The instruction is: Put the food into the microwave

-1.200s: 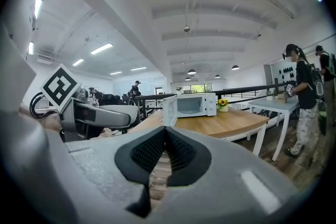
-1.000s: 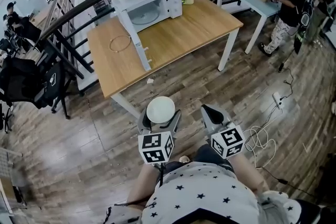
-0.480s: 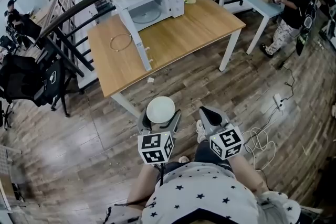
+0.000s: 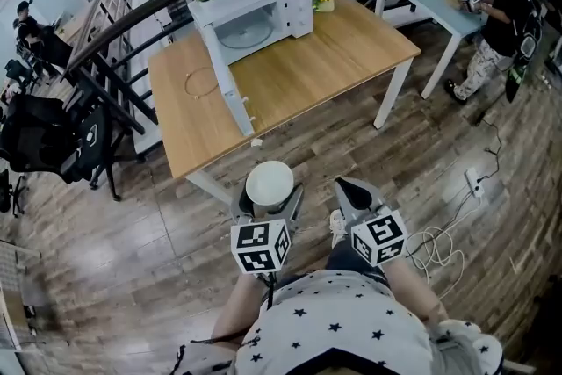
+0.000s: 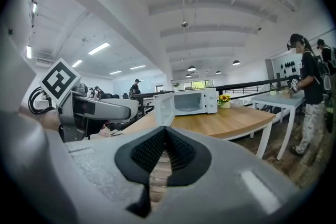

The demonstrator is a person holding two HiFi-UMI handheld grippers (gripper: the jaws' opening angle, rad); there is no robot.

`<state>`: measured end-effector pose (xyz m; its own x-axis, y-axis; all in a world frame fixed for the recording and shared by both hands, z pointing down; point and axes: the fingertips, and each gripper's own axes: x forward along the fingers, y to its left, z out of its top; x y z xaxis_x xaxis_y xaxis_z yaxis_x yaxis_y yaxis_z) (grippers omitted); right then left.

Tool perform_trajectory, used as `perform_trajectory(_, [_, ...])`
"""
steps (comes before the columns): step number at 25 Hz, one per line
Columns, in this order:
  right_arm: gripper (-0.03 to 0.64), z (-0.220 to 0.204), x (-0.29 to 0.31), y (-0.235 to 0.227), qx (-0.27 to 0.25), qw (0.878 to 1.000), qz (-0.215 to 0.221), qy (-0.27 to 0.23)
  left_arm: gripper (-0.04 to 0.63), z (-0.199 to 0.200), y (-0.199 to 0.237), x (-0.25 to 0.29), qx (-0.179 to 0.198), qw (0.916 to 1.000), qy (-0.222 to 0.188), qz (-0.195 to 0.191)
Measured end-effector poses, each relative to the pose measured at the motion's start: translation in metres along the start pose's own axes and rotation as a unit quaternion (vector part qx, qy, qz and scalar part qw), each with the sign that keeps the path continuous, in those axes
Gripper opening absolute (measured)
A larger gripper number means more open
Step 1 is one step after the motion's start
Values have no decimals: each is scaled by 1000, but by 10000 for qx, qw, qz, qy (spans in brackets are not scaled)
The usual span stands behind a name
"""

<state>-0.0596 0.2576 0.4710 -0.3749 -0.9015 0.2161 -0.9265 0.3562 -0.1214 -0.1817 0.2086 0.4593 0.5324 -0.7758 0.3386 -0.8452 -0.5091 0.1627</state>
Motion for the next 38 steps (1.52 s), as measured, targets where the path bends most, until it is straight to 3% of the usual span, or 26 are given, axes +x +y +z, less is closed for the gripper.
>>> perform_trajectory(19, [6,56,87,-139,-129,9993,347,86,484,73,-15,147,-120,9997,-93,198])
perform_trajectory(38, [6,77,153,-265,-248,9967,729,239,485,110,-30,277,-391,9972,-235,597])
